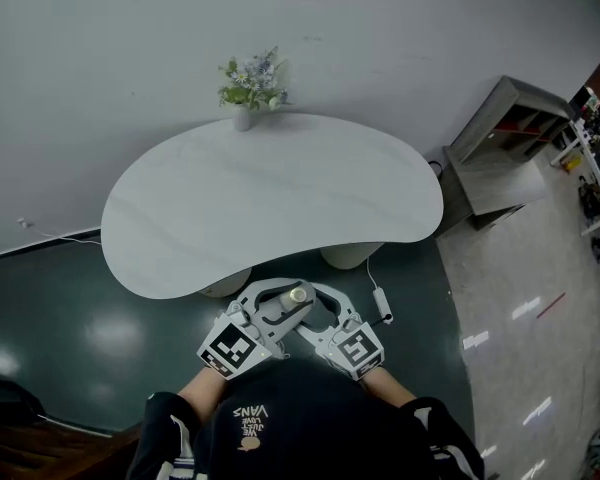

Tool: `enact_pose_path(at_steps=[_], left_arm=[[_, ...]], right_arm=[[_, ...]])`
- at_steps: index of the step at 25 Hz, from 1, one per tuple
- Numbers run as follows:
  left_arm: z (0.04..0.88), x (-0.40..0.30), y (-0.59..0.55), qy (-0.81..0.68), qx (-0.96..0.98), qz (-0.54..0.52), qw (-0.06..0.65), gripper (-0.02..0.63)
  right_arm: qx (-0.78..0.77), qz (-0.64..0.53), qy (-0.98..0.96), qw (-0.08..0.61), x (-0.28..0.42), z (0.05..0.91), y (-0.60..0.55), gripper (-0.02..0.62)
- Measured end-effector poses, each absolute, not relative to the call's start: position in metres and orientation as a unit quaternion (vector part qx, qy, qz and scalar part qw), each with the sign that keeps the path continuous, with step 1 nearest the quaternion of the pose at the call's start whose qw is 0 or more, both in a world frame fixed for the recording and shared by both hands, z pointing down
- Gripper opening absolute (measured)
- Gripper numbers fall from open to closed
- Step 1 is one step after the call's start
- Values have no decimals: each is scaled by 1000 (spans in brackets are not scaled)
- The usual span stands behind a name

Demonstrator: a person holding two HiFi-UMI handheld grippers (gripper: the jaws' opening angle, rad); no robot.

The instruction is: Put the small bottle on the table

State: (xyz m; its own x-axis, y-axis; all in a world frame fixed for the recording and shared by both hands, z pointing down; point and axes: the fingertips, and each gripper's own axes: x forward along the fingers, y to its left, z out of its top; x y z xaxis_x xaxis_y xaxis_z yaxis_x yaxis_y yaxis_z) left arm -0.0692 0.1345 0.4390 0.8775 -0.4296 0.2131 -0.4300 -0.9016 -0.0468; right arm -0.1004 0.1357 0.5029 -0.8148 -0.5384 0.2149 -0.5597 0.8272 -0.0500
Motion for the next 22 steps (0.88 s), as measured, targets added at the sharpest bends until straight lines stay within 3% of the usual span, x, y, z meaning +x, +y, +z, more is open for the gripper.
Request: enact_pose_path(at_steps=[22], left_arm=[[452,-93,27,-194,974,116,-2,156]], right_arm=[[322,85,-938,95,-126,512,28,268]])
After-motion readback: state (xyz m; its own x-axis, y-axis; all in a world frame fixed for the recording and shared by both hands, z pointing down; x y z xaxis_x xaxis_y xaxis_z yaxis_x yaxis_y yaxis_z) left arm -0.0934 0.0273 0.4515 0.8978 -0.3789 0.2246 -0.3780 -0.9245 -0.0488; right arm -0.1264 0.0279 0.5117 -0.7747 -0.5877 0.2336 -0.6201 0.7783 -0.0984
